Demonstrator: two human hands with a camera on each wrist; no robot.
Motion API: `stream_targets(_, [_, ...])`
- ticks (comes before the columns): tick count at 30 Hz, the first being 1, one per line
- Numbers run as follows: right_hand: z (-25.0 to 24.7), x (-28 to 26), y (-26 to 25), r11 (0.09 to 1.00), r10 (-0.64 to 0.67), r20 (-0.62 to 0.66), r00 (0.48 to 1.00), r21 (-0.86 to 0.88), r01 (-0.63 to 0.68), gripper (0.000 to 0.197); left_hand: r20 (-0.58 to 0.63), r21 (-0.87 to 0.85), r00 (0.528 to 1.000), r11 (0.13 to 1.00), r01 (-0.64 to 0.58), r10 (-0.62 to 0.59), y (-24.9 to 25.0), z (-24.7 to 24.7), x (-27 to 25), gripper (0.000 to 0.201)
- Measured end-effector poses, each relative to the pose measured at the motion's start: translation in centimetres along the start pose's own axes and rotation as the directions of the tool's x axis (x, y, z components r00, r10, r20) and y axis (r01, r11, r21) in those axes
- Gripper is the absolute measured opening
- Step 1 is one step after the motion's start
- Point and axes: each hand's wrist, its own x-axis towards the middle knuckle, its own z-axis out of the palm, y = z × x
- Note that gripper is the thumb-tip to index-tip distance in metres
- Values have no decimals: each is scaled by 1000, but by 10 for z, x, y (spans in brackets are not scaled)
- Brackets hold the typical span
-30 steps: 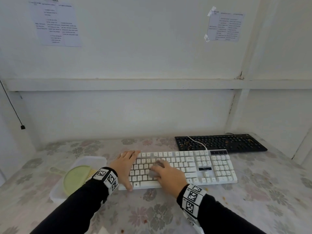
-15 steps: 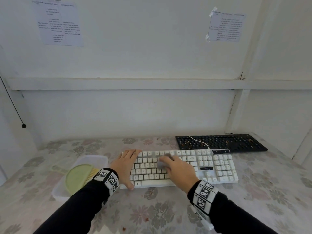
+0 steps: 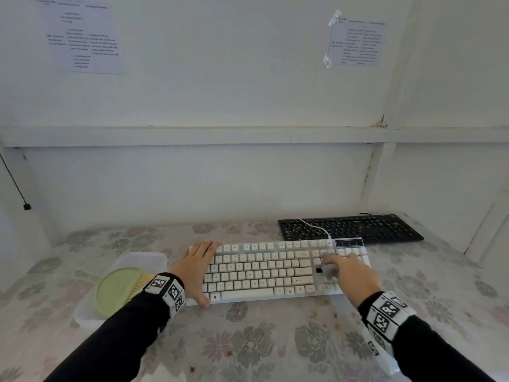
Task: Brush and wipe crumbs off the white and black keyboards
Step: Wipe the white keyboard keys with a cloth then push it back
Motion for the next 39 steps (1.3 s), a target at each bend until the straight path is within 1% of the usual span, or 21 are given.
stream_targets(2, [-4,-2,-1,1000,11,1,1000,-3,-11,32,3,28,1000,1000,9,-9,1,0,0,135])
stream_targets(3, [-5,-3,-7,1000,-9,1,1000,-9,9,34,4,57,1000,998,13,-13,1,-1,0,135])
stream_targets(5, [-4,-8,-27,994,-104,10,995,19,103,35,0,129,1000,992,13,-13,2,-1,1,136])
stream_targets(8, [9,-17,-59,949,-309,82,948,88,302,31,-9,155,1000,988,10,-9,2,-2,2,137])
stream_targets(10, [21,-19,-67,932,-362,140,922,90,352,33,-7,156,1000,988,13,-12,2,-3,2,137])
stream_targets(11, [26,-18,-66,933,-358,153,921,83,349,34,-5,162,1000,987,12,-11,3,-5,2,137])
stream_targets(13, [26,-17,-55,949,-315,149,937,57,310,33,-3,172,1000,985,6,-5,4,-7,2,137])
stream_targets(16, [18,-15,-21,976,-217,132,967,54,212,31,1,174,1000,985,6,-7,6,-9,2,136])
stream_targets(19, [9,-12,13,994,-107,105,989,6,107,34,12,174,1000,985,18,-20,8,-10,2,136])
stream_targets(22, [4,-10,28,999,-50,79,996,2,50,36,17,169,1000,985,19,-23,9,-12,3,135])
stream_targets(24, [3,-10,24,997,-69,69,995,44,66,37,7,159,1000,987,18,-19,8,-12,3,135])
stream_targets(26, [4,-10,9,986,-151,53,987,77,147,37,2,163,1000,986,19,-20,8,-11,4,135])
stream_targets(29, [13,-9,-22,937,-328,24,944,131,323,32,3,200,1000,980,24,-25,9,-11,5,135])
stream_targets(30, [18,-9,-31,919,-378,35,925,139,370,32,2,206,1000,978,25,-26,10,-11,5,136])
stream_targets(31, [23,-8,-38,913,-394,62,917,144,383,33,0,207,1000,978,26,-27,10,-11,5,136])
stream_targets(33, [26,-8,-44,925,-368,95,925,140,353,33,-1,204,1000,979,31,-31,10,-11,4,136])
stream_targets(35, [21,-6,-37,947,-301,90,949,148,286,31,1,206,999,978,34,-35,11,-11,3,136])
stream_targets(37, [16,-4,-18,966,-230,75,970,141,218,26,-5,203,999,978,36,-36,11,-11,2,135])
stream_targets(39, [11,-1,9,986,-140,78,987,105,132,26,-9,199,999,979,35,-34,12,-11,1,134])
